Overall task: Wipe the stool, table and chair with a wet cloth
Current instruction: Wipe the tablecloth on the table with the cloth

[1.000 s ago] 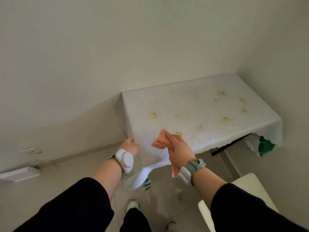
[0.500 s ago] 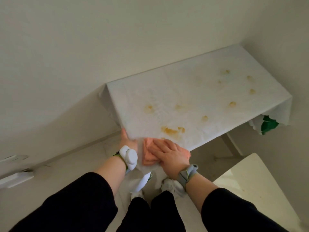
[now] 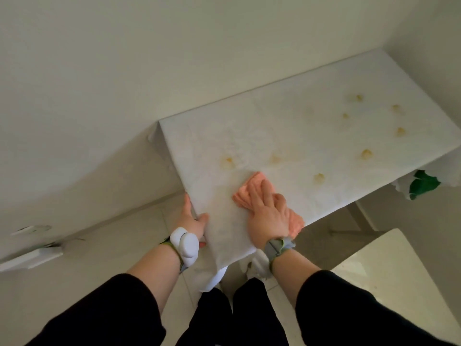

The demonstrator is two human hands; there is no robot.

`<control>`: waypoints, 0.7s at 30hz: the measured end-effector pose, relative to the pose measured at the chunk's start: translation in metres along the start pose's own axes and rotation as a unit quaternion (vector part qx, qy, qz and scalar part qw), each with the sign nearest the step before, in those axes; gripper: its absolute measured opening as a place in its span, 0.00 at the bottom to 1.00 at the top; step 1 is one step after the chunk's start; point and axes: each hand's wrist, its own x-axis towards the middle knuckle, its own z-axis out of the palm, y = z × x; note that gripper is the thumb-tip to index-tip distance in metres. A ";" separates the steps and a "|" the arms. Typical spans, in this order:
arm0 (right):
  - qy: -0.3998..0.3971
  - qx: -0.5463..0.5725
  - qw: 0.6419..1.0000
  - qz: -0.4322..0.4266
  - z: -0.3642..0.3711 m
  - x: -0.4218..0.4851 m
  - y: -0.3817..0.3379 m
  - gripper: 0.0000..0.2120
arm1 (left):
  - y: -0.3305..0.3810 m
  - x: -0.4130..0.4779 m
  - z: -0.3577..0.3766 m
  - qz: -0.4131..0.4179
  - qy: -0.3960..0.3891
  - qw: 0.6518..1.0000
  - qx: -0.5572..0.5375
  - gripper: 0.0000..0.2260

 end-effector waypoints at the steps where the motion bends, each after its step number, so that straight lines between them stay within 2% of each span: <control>1: -0.025 -0.005 0.999 -0.045 0.009 -0.008 -0.014 0.32 | -0.001 0.000 0.000 0.002 -0.001 1.000 -0.001 0.32; 4: -0.085 -0.037 0.982 -0.166 0.024 -0.015 -0.030 0.31 | -0.003 0.001 0.000 -0.008 0.000 1.000 0.007 0.34; 7: -0.093 -0.096 0.959 -0.250 0.009 0.009 -0.005 0.28 | -0.003 0.001 0.000 -0.005 0.001 1.000 0.021 0.34; 9: -0.050 -0.127 0.969 -0.206 -0.013 0.032 0.021 0.28 | -0.003 0.002 -0.001 0.004 0.003 1.000 0.020 0.33; 12: 0.019 -0.091 0.996 -0.009 -0.049 0.061 0.053 0.31 | -0.005 0.002 -0.002 0.005 -0.003 1.000 0.030 0.33; 15: 0.055 -0.039 0.994 0.088 -0.059 0.073 0.054 0.34 | -0.006 0.002 -0.002 0.008 -0.001 1.000 0.027 0.32; 18: 0.051 -0.022 0.996 0.068 -0.039 0.067 0.018 0.31 | -0.007 0.002 -0.002 0.006 0.003 1.000 0.024 0.33; 21: 0.010 -0.036 0.998 -0.055 -0.002 0.037 -0.028 0.29 | -0.008 0.002 -0.003 0.008 0.004 1.000 0.027 0.34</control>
